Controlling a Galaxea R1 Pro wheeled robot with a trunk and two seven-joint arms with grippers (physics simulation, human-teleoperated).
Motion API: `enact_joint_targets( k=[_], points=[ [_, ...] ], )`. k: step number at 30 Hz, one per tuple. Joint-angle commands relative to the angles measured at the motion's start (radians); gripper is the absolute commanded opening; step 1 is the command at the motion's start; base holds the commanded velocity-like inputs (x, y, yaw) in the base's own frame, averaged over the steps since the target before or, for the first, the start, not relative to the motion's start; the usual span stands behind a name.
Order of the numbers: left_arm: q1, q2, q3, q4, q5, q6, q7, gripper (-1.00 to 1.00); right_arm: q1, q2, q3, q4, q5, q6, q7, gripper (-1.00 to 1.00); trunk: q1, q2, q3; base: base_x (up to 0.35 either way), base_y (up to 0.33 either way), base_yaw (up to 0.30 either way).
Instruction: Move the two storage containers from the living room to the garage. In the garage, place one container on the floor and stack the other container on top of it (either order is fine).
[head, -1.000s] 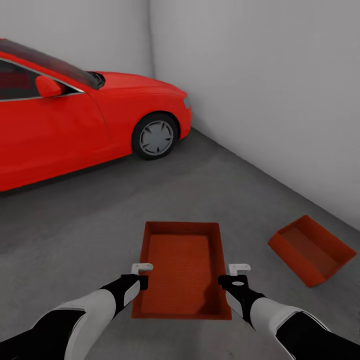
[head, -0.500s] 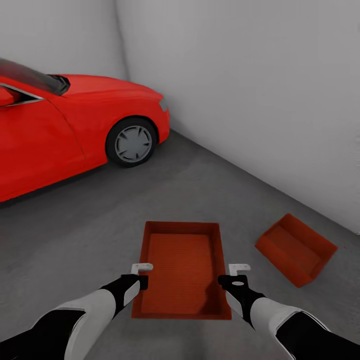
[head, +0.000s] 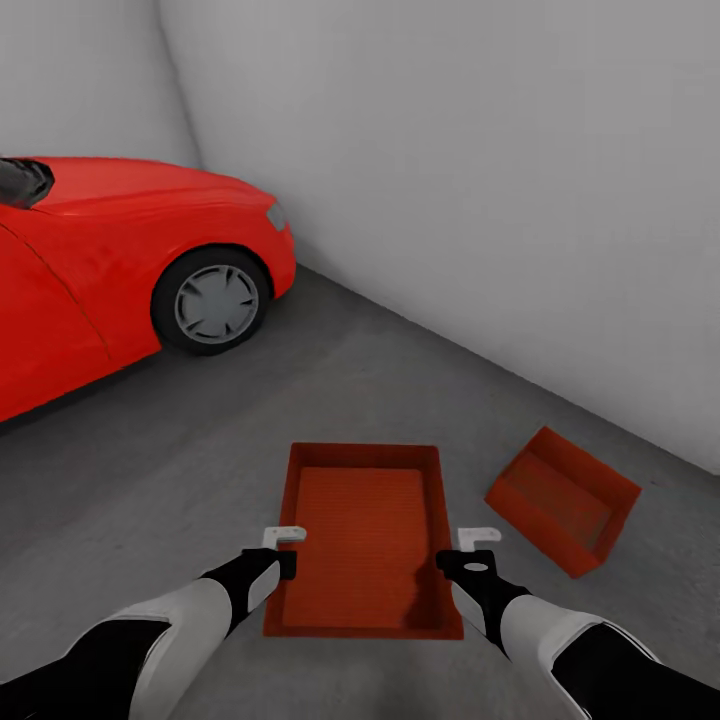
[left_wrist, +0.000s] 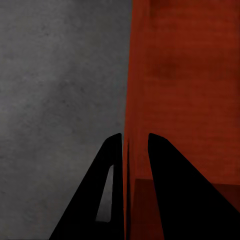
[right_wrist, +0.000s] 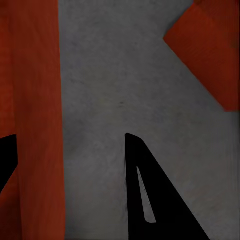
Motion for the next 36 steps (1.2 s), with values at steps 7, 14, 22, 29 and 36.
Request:
enact_joint_targets(
  k=[7, 14, 22, 29, 36],
  points=[
    [-0.001, 0.0, -0.011, -0.002, 0.003, 0.005, 0.006, -1.0, -0.001, 0.0, 0.007, 0.002, -0.011, -0.005, -0.004, -1.0, 0.001, -0.001, -0.001, 0.322, 0.0, -0.25],
    [-0.001, 0.0, -0.011, -0.002, 0.003, 0.005, 0.006, -1.0, -0.001, 0.0, 0.007, 0.002, -0.011, -0.005, -0.004, -1.0, 0.001, -0.001, -0.001, 0.322, 0.0, -0.25],
    [0.0, 0.0, -0.011, -0.002, 0.003, 0.005, 0.006, -1.0, -0.001, 0.0, 0.007, 0.002, -0.011, -0.005, -0.004, -1.0, 0.001, -0.001, -0.001, 0.322, 0.0, -0.25],
    [0.0, 0.0, -0.011, -0.002, 0.003, 0.005, 0.006, -1.0, -0.001, 0.0, 0.007, 0.002, -0.011, -0.005, -0.004, -1.0, 0.001, -0.001, -0.001, 0.322, 0.0, -0.25],
    [0.0, 0.0, -0.011, -0.002, 0.003, 0.005, 0.006, -1.0, -0.001, 0.0, 0.007, 0.002, -0.011, -0.005, -0.004, -1.0, 0.001, -0.001, -0.001, 0.322, 0.0, -0.25]
  ],
)
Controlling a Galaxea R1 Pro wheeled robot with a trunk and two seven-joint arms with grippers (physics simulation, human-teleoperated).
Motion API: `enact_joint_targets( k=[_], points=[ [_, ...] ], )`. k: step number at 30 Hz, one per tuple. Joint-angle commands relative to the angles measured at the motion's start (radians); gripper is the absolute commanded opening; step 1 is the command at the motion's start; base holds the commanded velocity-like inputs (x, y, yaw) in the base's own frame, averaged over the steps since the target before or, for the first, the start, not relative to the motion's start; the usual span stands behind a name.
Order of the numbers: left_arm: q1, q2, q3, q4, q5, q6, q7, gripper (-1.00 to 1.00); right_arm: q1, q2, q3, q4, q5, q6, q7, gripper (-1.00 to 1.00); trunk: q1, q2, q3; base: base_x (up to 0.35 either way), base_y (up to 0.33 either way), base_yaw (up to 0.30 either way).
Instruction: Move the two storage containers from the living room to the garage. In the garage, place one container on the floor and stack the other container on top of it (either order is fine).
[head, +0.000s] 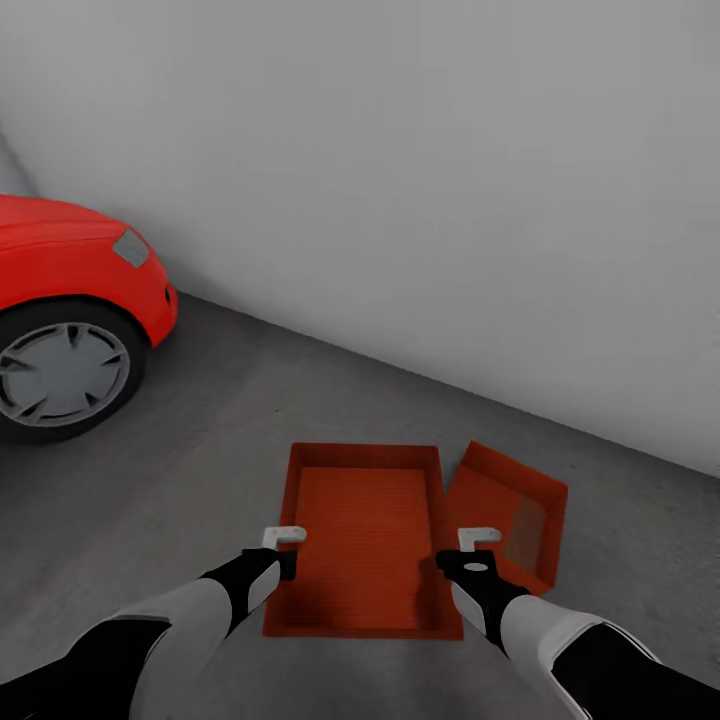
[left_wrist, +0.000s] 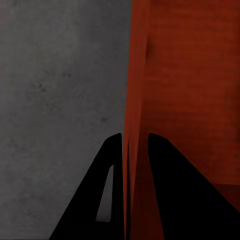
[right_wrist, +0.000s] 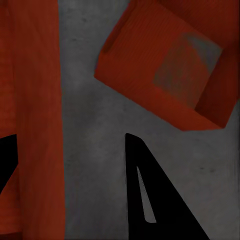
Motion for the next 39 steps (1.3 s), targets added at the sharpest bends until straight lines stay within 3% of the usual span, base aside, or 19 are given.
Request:
enact_joint_targets(
  k=[1, 39],
  points=[
    [0.0, 0.0, -0.01, -0.002, 0.003, 0.005, 0.005, -1.0, -0.001, 0.0, 0.006, 0.002, -0.012, -0.005, -0.004, -1.0, 0.001, -0.001, -0.001, 0.322, 0.0, -0.25],
    [0.0, 0.0, -0.01, -0.002, 0.003, 0.005, 0.005, -1.0, -0.001, 0.0, 0.006, 0.002, -0.012, -0.005, -0.004, -1.0, 0.001, -0.001, -0.001, 0.322, 0.0, -0.25]
  ],
)
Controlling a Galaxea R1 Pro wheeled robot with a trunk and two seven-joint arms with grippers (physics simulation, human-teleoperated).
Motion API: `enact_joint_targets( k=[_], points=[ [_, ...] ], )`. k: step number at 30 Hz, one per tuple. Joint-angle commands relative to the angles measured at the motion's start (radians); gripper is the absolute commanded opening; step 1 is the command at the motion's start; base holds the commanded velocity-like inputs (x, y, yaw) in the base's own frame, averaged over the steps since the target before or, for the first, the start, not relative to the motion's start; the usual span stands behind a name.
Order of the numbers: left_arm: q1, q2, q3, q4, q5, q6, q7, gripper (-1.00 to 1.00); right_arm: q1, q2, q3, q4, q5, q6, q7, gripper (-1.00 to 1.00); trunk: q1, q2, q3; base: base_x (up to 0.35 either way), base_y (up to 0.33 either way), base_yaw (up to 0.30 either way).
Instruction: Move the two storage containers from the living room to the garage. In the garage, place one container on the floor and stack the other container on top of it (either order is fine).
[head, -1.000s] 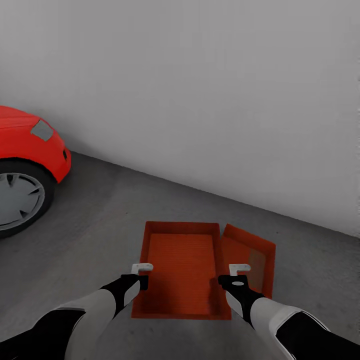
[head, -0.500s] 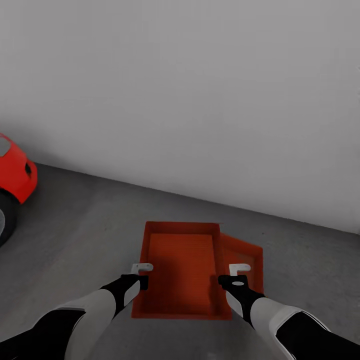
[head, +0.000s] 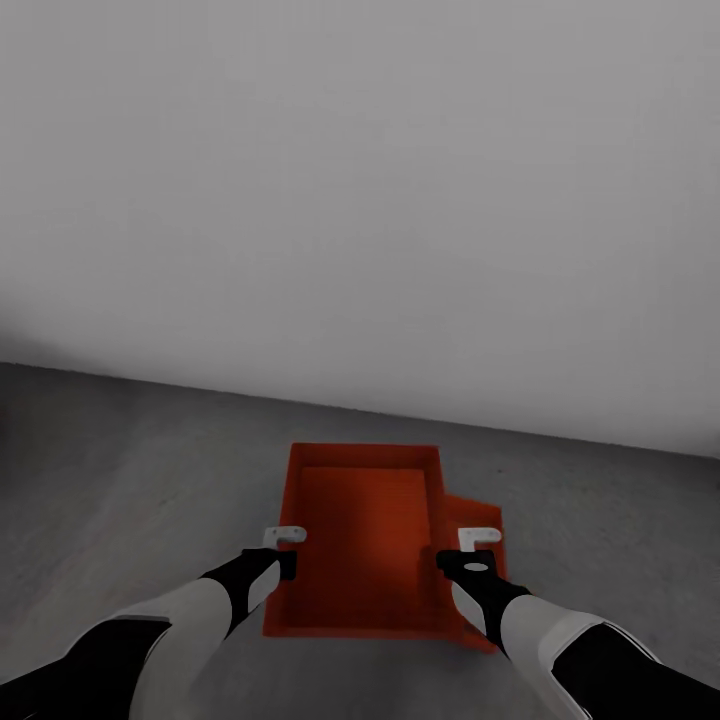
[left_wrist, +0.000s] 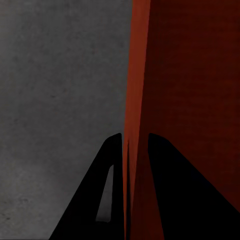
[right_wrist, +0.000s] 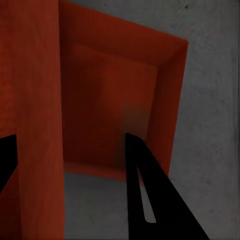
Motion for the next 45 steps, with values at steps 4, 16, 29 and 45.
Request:
enact_joint_targets(
  k=[4, 16, 29, 45],
  points=[
    [0.0, 0.0, -0.01, -0.002, 0.004, 0.005, 0.006, -1.0, -0.001, 0.0, 0.005, 0.002, -0.013, -0.006, -0.005, -1.0, 0.001, -0.001, -0.001, 0.322, 0.0, -0.248],
    [0.0, 0.001, -0.01, -0.002, 0.004, 0.004, 0.006, -1.0, -0.001, -0.001, 0.005, 0.002, -0.013, -0.006, -0.007, -1.0, 0.001, -0.001, -0.001, 0.147, 0.0, -0.098],
    [0.0, 0.001, -0.01, -0.002, 0.004, 0.004, 0.006, -1.0, -0.001, 0.0, 0.005, 0.002, -0.013, -0.006, -0.007, -1.0, 0.001, -0.001, -0.001, 0.0, 0.0, -0.244],
    [0.0, 0.003, -0.01, -0.002, 0.004, 0.002, 0.006, -1.0, -0.001, 0.001, 0.005, 0.002, -0.013, -0.006, -0.007, -1.0, 0.001, -0.001, -0.001, 0.0, 0.0, -0.245]
  ],
)
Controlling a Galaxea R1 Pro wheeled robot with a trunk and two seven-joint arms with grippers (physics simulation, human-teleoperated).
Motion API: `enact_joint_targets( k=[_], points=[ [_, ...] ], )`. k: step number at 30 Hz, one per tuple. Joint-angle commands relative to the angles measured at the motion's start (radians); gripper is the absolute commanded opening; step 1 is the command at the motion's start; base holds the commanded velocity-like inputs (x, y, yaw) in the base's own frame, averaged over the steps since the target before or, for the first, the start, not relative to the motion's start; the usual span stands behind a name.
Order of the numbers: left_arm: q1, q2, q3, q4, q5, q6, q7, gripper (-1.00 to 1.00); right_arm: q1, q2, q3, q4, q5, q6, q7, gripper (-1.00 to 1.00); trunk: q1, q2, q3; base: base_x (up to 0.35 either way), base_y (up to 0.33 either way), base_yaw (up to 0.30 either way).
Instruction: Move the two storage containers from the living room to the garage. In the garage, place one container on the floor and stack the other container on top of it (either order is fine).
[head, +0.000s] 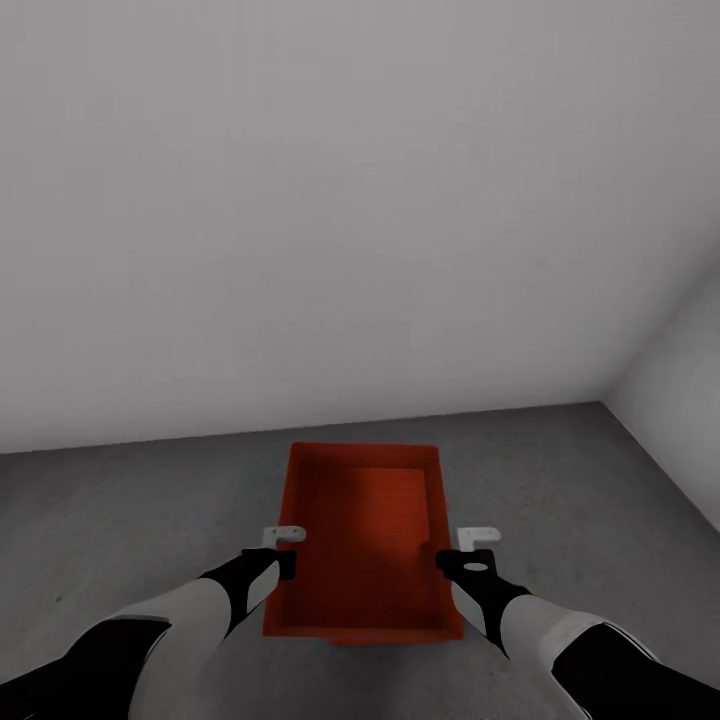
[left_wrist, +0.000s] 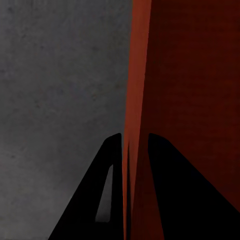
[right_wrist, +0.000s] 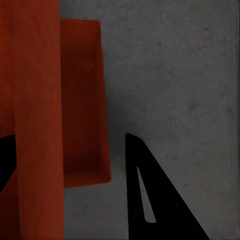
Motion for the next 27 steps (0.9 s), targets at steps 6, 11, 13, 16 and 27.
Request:
enact_joint_targets(
  k=[6, 11, 13, 16, 27],
  points=[
    [-0.001, 0.0, 0.0, -0.003, -0.006, 0.006, 0.008, -1.0, -0.001, -0.001, 0.003, 0.003, -0.016, -0.007, -0.008, -1.0, 0.0, -0.001, -0.001, 0.0, 0.0, -0.245],
    [-0.001, 0.0, 0.0, -0.003, -0.006, 0.006, 0.008, -1.0, -0.001, -0.001, 0.003, 0.003, -0.016, -0.007, -0.008, -1.0, 0.0, -0.001, -0.001, 0.0, 0.0, -0.245],
    [-0.001, 0.0, 0.0, -0.003, -0.006, 0.006, 0.008, -1.0, -0.001, -0.002, 0.003, 0.003, -0.016, -0.007, -0.008, -1.0, 0.0, -0.001, -0.001, 0.0, 0.0, -0.245],
    [-0.001, 0.0, 0.0, -0.003, -0.006, 0.006, 0.008, -1.0, -0.001, -0.002, 0.003, 0.003, -0.016, -0.007, -0.008, -1.0, 0.0, -0.001, -0.001, 0.0, 0.0, -0.245],
    [0.0, 0.0, 0.0, -0.003, -0.006, 0.008, 0.008, -1.0, -0.001, -0.003, 0.003, 0.003, -0.016, -0.007, -0.008, -1.0, 0.0, -0.001, -0.001, 0.036, 0.0, -0.118]
  ],
)
